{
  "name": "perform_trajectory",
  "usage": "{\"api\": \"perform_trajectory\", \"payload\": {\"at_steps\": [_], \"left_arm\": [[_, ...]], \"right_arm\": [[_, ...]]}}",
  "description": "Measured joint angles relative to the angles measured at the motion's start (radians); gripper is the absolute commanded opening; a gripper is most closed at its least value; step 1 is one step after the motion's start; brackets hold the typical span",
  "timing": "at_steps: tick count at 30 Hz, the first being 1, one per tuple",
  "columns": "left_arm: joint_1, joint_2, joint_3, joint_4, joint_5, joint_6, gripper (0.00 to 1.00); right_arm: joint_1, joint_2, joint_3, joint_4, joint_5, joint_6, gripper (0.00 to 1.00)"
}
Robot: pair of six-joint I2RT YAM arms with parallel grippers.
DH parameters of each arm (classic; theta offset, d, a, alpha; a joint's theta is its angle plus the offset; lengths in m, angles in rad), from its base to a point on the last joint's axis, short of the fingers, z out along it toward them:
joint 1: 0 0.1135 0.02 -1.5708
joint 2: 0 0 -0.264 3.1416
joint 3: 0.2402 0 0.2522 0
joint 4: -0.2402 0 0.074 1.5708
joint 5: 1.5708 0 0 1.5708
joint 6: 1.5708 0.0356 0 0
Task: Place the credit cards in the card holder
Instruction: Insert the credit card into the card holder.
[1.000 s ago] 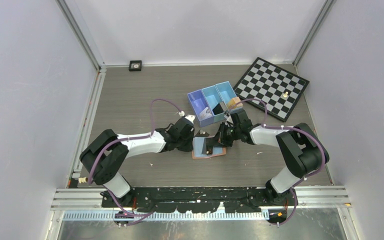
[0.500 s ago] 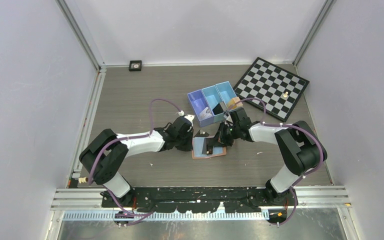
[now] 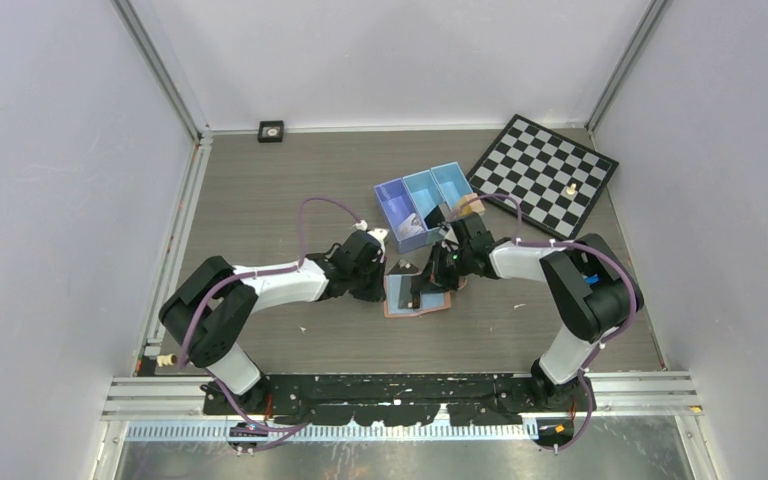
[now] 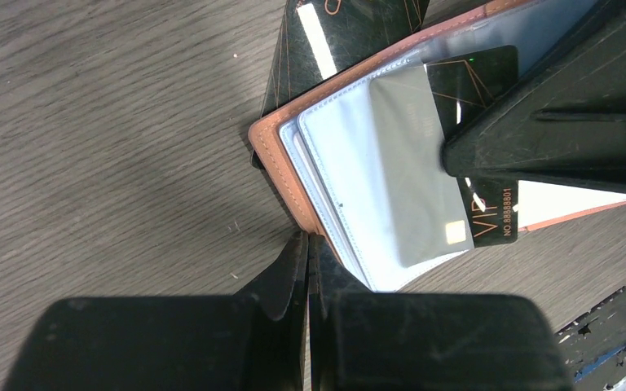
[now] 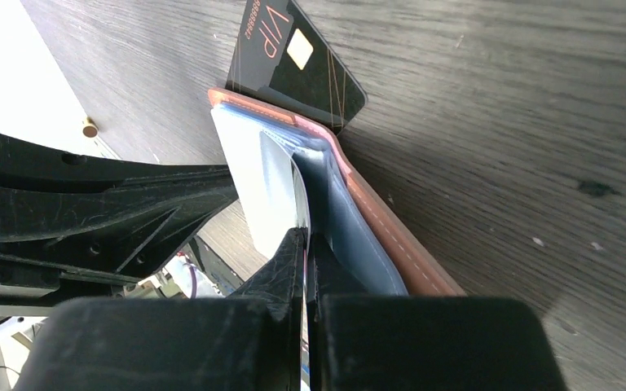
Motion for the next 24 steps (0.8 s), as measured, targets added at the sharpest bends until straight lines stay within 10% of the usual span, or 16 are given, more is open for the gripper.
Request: {"api": "perform_trajectory", "payload": {"at_steps": [16,24], "left_arm": [[0.005,0.000,-0.012,0.033,-0.011,-0.027,0.00],[0.004,0.000,-0.013,0.038,-0.011,-0.035,0.00]], "right_arm": [[0.030,-0.105,0.006,-0.154,0.174,-0.028,0.38],[0.047,-0.177,0.006,-0.269,0.239,-0.053,0.40]]}}
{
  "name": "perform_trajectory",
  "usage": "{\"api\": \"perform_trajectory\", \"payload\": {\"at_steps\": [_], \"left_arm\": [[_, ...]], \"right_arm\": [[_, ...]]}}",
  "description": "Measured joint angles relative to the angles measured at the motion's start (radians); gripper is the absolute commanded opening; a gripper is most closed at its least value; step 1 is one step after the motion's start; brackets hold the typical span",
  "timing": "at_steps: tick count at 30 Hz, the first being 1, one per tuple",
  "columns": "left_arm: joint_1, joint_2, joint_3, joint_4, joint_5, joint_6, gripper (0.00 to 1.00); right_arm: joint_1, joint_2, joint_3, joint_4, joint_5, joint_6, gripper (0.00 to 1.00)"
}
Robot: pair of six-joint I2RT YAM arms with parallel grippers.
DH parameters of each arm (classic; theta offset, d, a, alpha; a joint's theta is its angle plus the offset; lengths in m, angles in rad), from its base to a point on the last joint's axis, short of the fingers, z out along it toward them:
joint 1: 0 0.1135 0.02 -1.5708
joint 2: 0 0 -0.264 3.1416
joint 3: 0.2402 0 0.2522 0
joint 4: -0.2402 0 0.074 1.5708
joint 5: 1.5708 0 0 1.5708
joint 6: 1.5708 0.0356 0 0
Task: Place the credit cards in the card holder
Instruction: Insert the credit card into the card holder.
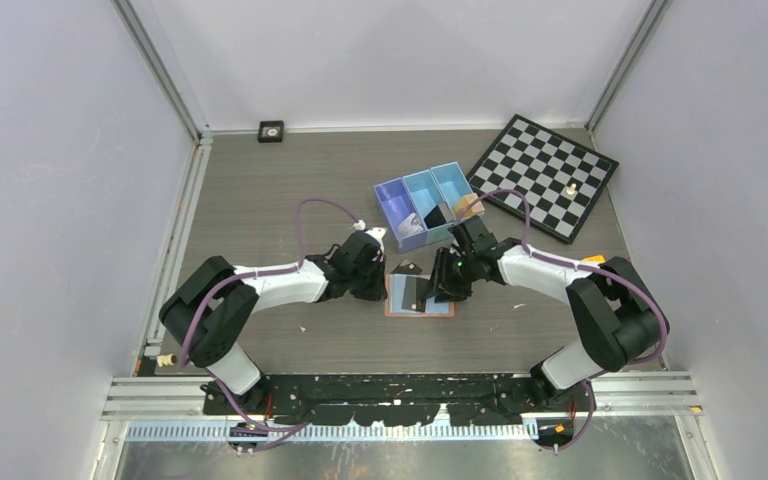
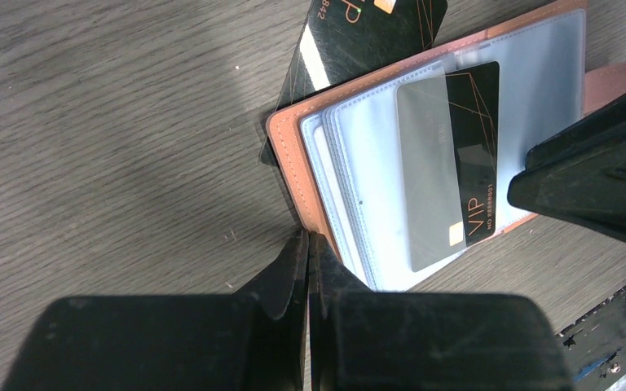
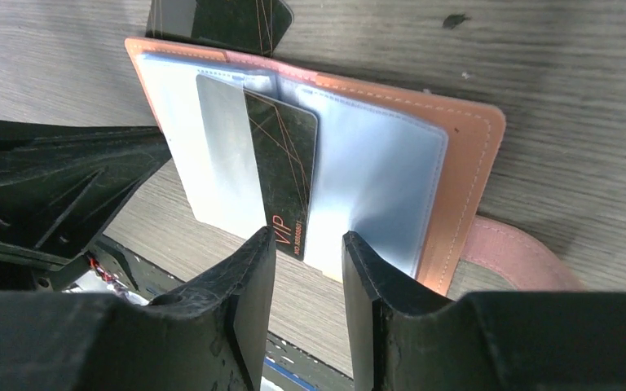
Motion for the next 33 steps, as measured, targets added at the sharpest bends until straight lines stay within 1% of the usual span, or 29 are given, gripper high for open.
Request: {"api": "perform_trajectory", "payload": {"at_steps": [7,11,19,25,33], "left_arm": [[0.000,0.000,-0.002,0.004,0.004,0.000,0.00],[0.000,0.000,-0.002,0.004,0.005,0.000,0.00],[0.002,0.000,-0.002,0.005,0.008,0.000,0.00],[0.010,0.000,-0.003,0.008,0.003,-0.001,0.00],[0.011,-0.005,-0.009,0.011,-0.003,-0.008,0.00]], "right_arm": [[0.036,0.005,0.000,0.006,0.008,0.025,0.39],[0.050,0.039,0.002,0.031,0.006,0.045,0.38],[0.093,0.106,0.071,0.032,0.021,0.053,0.37],[0.145,0.141,0.143,-0.039,0.090,0.035,0.37],[0.232,0.152,0.204,-0.120,0.247,0.014,0.37]]}}
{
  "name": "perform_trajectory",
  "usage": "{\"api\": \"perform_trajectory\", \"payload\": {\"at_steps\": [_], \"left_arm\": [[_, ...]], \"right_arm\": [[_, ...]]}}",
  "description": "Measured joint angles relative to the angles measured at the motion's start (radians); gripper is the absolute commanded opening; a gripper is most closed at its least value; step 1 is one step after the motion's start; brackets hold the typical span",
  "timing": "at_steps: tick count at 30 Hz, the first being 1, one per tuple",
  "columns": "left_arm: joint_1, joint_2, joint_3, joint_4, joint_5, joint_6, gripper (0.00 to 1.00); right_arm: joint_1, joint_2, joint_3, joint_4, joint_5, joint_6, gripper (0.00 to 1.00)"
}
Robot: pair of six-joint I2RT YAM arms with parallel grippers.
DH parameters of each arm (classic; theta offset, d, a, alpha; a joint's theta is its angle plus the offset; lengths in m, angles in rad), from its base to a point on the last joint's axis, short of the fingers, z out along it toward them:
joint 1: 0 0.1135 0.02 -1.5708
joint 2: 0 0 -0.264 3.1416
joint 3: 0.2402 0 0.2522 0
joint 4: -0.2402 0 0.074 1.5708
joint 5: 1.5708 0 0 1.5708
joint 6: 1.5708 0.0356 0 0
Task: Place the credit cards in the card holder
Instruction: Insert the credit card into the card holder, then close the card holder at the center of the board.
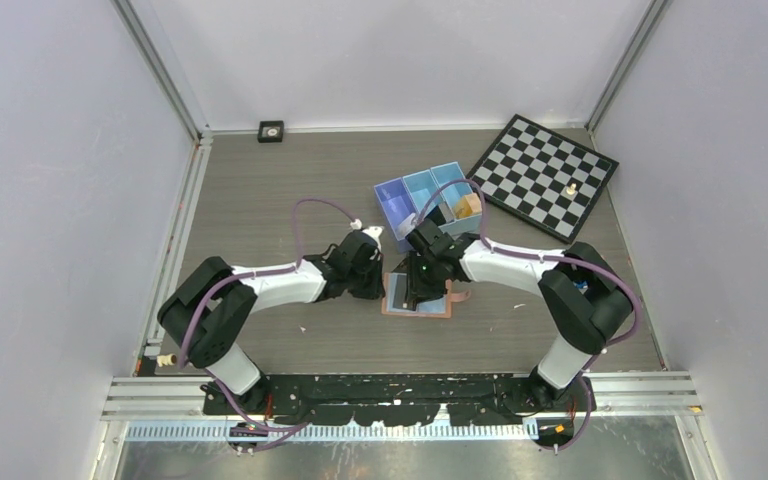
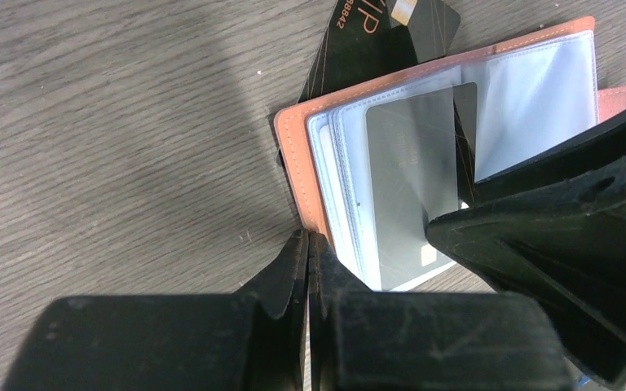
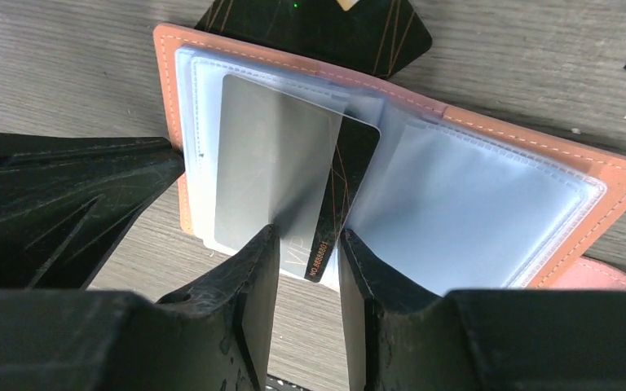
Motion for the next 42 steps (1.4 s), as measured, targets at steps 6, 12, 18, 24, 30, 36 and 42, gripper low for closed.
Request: {"api": "perform_trajectory", "payload": {"at_steps": [6,12,18,24,30,36,42], "left_arm": [[0.000,-0.018,-0.019,0.001,-0.002,-0.013,0.00],[-0.002,-0.036,-0.037,0.001,-0.002,-0.018,0.00],[0.000,-0.069,-0.062,0.000,-0.001,-0.019,0.00],[0.011,-0.084,-0.086,0.000,0.006,-0.019,0.00],[0.021,-0.092,-0.093,0.000,0.013,-0.020,0.00],[0.024,-0.096,-0.094,0.000,0.018,-0.020,0.00],[0.026,-0.119,-0.099,-0.002,0.018,-0.021,0.20]], "right_arm": [[0.031,-0.040,0.000,0.017,0.037,-0.012,0.38],[0.032,-0.146,-0.036,0.091,0.031,-0.015,0.42],[0.028,-0.240,-0.041,0.056,0.095,-0.027,0.51],[-0.058,-0.357,-0.057,-0.053,0.154,-0.038,0.56],[-0.224,-0.418,-0.129,-0.145,0.171,-0.064,0.55],[-0.282,-0.390,-0.151,-0.174,0.162,-0.086,0.48],[-0.302,-0.300,-0.152,-0.132,0.140,-0.102,0.42]]}}
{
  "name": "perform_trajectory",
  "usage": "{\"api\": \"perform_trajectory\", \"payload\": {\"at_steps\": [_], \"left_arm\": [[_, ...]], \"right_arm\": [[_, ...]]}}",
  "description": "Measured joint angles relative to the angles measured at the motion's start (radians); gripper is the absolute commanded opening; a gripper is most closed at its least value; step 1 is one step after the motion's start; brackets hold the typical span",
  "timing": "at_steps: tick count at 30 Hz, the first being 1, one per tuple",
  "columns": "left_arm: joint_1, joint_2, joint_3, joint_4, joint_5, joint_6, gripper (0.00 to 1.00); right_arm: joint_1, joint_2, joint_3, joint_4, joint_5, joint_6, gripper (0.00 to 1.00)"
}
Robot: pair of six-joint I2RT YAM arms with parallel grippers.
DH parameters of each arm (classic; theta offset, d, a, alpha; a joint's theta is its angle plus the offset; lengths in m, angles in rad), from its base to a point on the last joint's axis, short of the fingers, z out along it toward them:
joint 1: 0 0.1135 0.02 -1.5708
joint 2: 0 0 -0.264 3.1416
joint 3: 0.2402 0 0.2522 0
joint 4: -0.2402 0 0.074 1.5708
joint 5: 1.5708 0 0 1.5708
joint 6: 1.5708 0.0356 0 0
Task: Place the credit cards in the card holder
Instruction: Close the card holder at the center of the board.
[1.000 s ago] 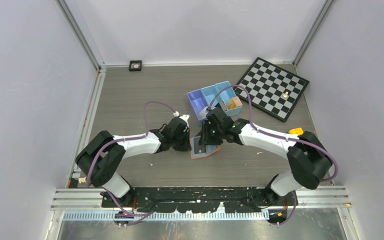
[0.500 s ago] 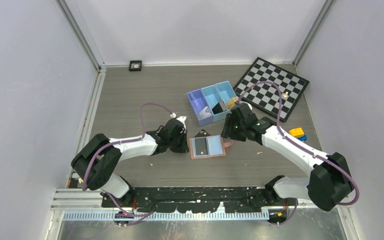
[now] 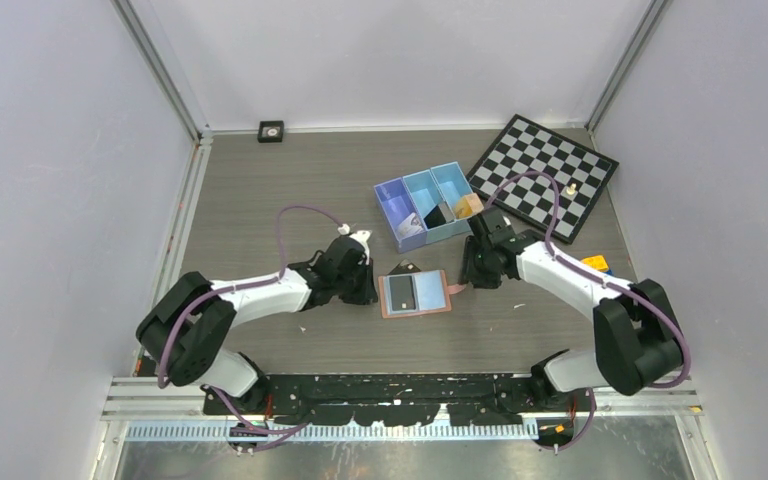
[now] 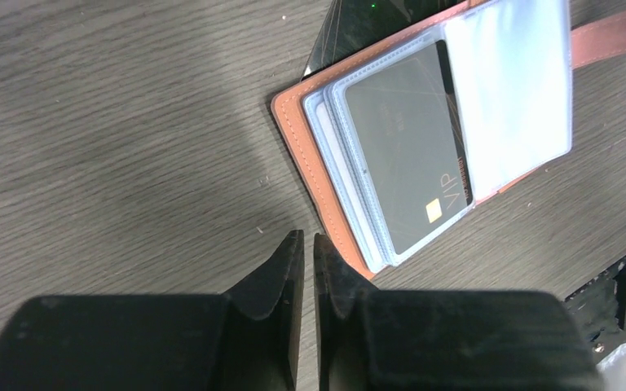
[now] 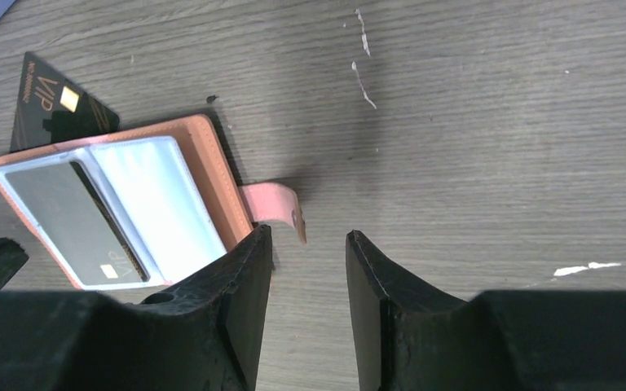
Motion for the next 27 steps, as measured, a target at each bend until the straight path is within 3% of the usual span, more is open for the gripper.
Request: {"api": "perform_trajectory", "payload": {"at_steps": [5,9,13,19,27], "left_arm": [[0.011,-0.029,-0.002,-0.006,0.000,-0.002,0.37],[0.026,-0.051,-0.002,-0.030,-0.001,-0.001,0.60],[0.051,-0.105,0.000,-0.090,0.000,0.000,0.79],[0.117,-0.237,0.082,-0.294,0.027,0.026,0.87],[0.203,-0.373,0.267,-0.545,0.086,0.149,0.89]], "right_arm": [[-0.020,0.076,0.000,0.051,-0.019,-0.018,0.33],[-0.027,0.118,0.000,0.072,-0.046,-0.024,0.10],[-0.028,0.119,0.003,0.067,-0.059,-0.033,0.00],[-0.028,0.035,0.056,-0.042,-0.022,-0.048,0.01],[-0.006,-0.058,0.205,-0.178,-0.007,-0.075,0.02]]}}
